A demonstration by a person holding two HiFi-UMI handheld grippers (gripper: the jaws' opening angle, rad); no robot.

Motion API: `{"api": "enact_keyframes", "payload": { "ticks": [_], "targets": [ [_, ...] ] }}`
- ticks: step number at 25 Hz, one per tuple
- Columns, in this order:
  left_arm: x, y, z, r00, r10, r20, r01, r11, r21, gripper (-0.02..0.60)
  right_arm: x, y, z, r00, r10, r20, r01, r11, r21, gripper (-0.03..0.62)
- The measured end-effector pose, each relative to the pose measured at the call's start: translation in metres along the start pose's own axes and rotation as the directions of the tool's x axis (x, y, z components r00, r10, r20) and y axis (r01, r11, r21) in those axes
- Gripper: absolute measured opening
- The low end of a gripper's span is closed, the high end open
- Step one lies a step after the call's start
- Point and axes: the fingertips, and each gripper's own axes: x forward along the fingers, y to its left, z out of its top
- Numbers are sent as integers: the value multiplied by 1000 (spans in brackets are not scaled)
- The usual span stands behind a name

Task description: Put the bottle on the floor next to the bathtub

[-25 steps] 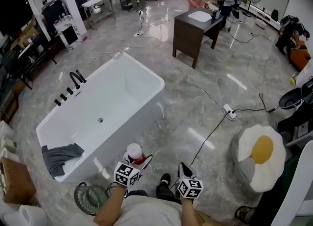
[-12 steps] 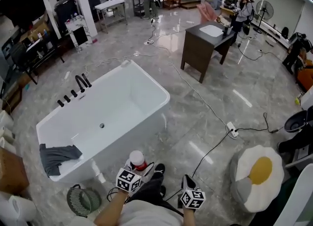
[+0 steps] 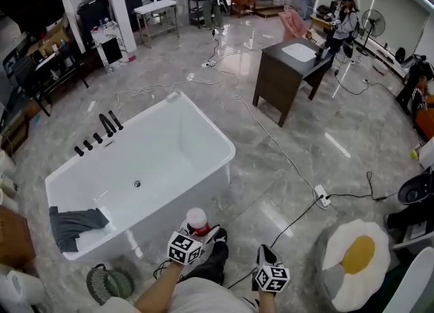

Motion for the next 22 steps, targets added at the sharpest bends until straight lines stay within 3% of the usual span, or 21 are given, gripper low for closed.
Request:
{"api": "enact_keyframes", "payload": {
  "ticks": [9,16,22],
  "targets": [
    [92,42,49,1000,-7,-4,7,1000,1,325,86,-29,81,999,29,26,-28,998,-58,2],
    [136,82,74,999,2,-35,-1,1000,13,327,158,-10,137,985,170,20,-168,983,-73,2],
    [169,109,91,998,-11,-59,13,999,40,327,213,20,189,945,323,41,-316,941,-124,2]
  ]
}}
